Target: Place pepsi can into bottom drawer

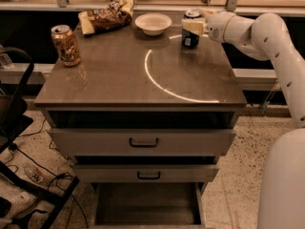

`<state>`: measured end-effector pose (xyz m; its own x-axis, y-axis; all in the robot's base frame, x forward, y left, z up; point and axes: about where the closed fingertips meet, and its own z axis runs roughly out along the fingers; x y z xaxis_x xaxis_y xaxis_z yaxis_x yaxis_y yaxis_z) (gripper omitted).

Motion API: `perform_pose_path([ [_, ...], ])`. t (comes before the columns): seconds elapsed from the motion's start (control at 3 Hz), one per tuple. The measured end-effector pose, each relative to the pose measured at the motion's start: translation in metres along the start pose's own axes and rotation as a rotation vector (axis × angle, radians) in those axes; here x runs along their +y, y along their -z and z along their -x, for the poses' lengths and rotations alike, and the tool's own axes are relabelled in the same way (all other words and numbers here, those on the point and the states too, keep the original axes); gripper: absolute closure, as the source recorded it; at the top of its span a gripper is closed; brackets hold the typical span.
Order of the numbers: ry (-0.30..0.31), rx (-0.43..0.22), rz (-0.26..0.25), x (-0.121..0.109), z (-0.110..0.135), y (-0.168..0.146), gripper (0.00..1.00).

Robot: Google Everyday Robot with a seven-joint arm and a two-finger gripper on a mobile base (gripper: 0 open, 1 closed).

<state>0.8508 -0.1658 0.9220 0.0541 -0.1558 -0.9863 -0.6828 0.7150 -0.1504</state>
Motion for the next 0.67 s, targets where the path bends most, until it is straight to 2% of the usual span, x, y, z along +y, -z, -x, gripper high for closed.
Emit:
perform_pose_path([
  [0.33, 0.0, 0.0, 0.002, 0.001, 0.0, -0.001, 1.0],
  [0.67, 0.043, 0.009, -0.027, -0.007, 0.029, 0.021, 1.0],
])
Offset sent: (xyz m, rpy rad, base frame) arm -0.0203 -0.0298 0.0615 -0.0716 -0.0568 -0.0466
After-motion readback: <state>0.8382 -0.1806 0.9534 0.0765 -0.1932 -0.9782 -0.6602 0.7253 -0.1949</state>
